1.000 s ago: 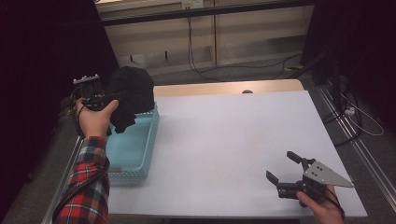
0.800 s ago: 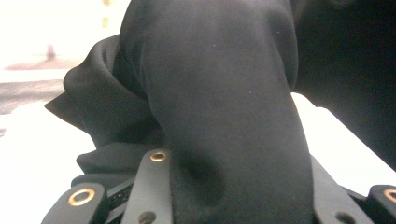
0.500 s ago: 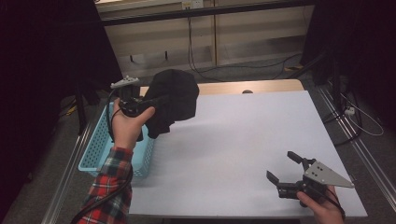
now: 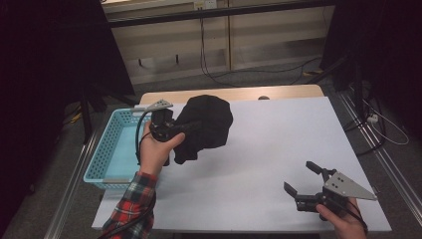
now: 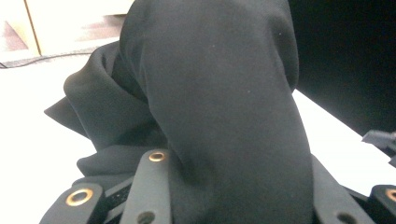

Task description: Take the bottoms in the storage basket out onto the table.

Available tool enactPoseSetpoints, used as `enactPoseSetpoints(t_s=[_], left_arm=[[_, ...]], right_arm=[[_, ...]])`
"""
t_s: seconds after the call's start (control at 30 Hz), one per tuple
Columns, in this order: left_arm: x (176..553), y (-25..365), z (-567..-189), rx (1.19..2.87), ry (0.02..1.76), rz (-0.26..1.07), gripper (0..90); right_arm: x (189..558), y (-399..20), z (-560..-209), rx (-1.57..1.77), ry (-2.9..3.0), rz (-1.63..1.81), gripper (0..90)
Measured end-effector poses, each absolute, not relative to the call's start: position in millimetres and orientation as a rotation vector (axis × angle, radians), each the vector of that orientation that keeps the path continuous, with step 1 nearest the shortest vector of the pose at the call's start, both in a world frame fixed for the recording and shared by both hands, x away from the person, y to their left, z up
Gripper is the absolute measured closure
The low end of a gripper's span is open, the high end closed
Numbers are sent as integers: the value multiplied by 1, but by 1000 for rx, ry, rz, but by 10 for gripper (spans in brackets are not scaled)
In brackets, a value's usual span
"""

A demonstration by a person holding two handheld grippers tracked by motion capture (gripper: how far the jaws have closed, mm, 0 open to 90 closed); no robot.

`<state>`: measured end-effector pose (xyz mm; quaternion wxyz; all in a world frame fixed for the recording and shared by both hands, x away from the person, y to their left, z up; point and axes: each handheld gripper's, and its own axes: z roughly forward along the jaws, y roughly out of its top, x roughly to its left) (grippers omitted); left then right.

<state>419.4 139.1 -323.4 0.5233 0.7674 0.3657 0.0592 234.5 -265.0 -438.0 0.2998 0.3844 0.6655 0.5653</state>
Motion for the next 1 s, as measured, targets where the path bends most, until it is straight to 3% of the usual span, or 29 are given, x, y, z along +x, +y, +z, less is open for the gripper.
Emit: enactPoseSetpoints(t_s=[0.47,1.0], left_arm=[[406,107,-363,1933,836,131,673],[396,84,-376,1983,780,86,671]], right_arm=[[234,-264,-438,1012,1772,1498,23],[234,-262,-436,992,1783,1491,23]])
